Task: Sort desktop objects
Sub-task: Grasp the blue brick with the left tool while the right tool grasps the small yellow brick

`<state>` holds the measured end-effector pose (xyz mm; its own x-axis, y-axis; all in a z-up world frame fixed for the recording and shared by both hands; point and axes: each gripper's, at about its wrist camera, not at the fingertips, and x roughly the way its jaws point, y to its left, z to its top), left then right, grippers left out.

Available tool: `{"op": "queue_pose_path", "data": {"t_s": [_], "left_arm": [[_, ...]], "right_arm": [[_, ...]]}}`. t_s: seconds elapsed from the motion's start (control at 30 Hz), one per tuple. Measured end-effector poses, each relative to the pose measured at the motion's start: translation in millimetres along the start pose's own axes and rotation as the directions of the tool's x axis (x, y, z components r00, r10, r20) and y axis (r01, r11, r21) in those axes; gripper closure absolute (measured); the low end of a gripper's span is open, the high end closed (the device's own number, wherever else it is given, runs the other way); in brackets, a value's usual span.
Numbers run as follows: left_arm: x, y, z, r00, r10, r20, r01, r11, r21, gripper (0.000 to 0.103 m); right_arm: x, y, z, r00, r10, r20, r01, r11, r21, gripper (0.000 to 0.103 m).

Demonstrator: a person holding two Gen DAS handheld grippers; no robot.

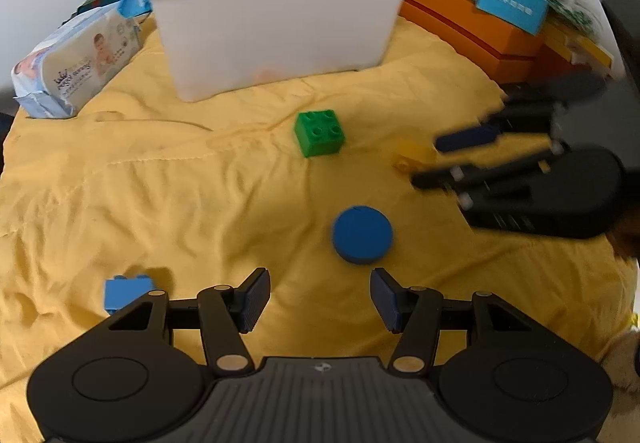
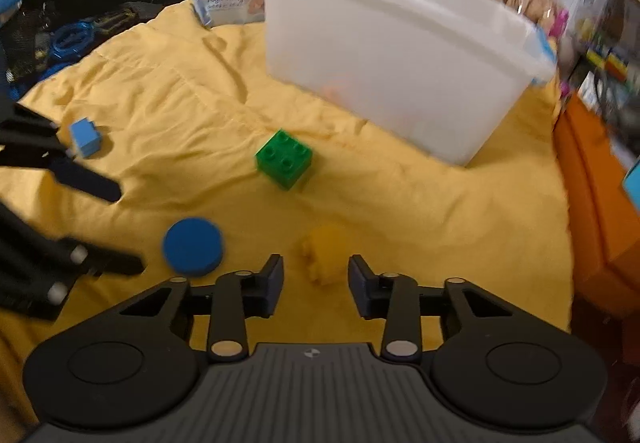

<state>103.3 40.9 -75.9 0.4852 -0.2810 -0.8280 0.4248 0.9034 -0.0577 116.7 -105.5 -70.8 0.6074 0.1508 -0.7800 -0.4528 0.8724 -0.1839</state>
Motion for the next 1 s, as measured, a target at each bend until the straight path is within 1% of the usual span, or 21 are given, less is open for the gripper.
{"op": "queue_pose_path", "data": {"t_s": [0.1,0.2,0.27,0.33,0.4,0.53,0.67,0.7,0.77,0.87,0.93,1.0], "left_arm": [[0.1,-3.7,-2.2,1.0,-0.011,-0.006,0.011,1.0,0.01,0.044],[-4.0,-4.9,-3.7,1.0,0.0,0.005,0.0,1.0,0.017,0.044],[-7.9,-0.6,-4.4,1.0,0.011,0.016,-0.011,1.0,-0.003,0.044],[-13.1,5.7,-5.4,0.999,0.035,0.03,-0.035,0.999,-0.027,0.044],[-17.4,13.8,-6.5,0.998,0.058,0.039,-0.056,0.997,-0.058,0.044],[-27.2,28.2,-13.4,0.993,0.11,0.047,-0.105,0.989,-0.102,0.044],[-33.0,43.4,-20.6,0.987,0.152,0.042,-0.145,0.979,-0.14,0.044],[-34.9,46.9,-21.3,0.984,0.169,0.047,-0.161,0.976,-0.148,0.044],[-37.3,54.0,-19.6,0.974,0.219,0.059,-0.208,0.966,-0.152,0.044],[-33.4,60.6,-15.2,0.953,0.29,0.09,-0.276,0.951,-0.136,0.043],[-22.3,64.5,-13.6,0.946,0.315,0.072,-0.305,0.944,-0.123,0.043],[-10.7,67.0,-14.7,0.948,0.316,0.046,-0.309,0.944,-0.113,0.046]], "right_arm": [[-0.6,1.9,3.4,0.999,0.006,0.035,-0.005,1.0,-0.024,0.081],[1.9,7.6,3.8,0.999,0.024,0.025,-0.022,0.998,-0.064,0.081],[7.7,11.8,1.3,1.0,0.029,0.004,-0.029,0.996,-0.083,0.081],[9.6,14.2,-0.2,1.0,-0.012,0.018,0.014,0.994,-0.108,0.078],[14.2,13.0,0.8,0.999,-0.044,0.014,0.046,0.992,-0.121,0.075],[23.1,0.8,3.6,0.998,-0.055,-0.01,0.054,0.995,-0.081,0.075],[26.8,-12.4,2.8,1.0,-0.017,-0.013,0.017,1.0,0.011,0.077],[26.8,-14.3,3.3,1.0,-0.01,-0.017,0.01,1.0,0.026,0.077],[25.3,-16.4,4.8,0.999,0.01,-0.031,-0.008,0.999,0.052,0.083],[21.6,-15.5,2.5,0.999,0.03,-0.039,-0.027,0.997,0.075,0.084],[18.5,-13.2,-0.1,0.999,0.026,-0.037,-0.022,0.996,0.081,0.084],[14.5,-12.3,-2.9,0.999,0.031,-0.041,-0.028,0.995,0.091,0.084]]}}
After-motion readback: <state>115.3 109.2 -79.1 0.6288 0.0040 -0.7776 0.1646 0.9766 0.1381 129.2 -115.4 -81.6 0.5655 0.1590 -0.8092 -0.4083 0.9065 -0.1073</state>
